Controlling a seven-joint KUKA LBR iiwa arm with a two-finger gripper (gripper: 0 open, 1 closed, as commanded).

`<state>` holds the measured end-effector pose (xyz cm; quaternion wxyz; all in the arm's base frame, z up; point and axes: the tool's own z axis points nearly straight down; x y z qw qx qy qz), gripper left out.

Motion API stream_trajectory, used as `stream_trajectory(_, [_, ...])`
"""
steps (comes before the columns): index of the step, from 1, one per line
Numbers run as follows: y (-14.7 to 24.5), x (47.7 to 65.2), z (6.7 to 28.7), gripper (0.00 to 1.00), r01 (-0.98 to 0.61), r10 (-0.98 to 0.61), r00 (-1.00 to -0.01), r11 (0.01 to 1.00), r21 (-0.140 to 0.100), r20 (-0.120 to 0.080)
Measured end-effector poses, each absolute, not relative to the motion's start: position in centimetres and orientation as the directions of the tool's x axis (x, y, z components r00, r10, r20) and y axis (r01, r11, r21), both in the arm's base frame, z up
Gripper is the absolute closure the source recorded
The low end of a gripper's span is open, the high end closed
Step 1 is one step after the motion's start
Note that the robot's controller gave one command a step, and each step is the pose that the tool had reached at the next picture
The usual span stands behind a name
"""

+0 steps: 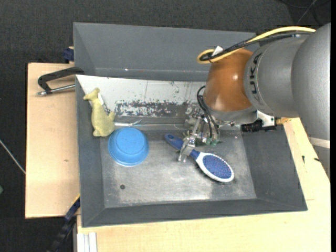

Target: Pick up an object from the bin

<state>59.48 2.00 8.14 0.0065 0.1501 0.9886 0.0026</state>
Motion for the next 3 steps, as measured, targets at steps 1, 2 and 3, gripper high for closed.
stream_trajectory(1, [1.8, 59.4, 8.2, 1.0, 0.299, 0.299, -0.954, 0.954, 0.003, -0.006])
stream_trajectory(2, [1.9, 59.6, 12.3, 1.0, 0.298, 0.298, -0.955, 0.955, 0.004, -0.007])
stream_trajectory(3, [2.0, 59.8, 20.3, 1.0, 0.296, 0.296, -0.955, 0.955, 0.005, -0.011])
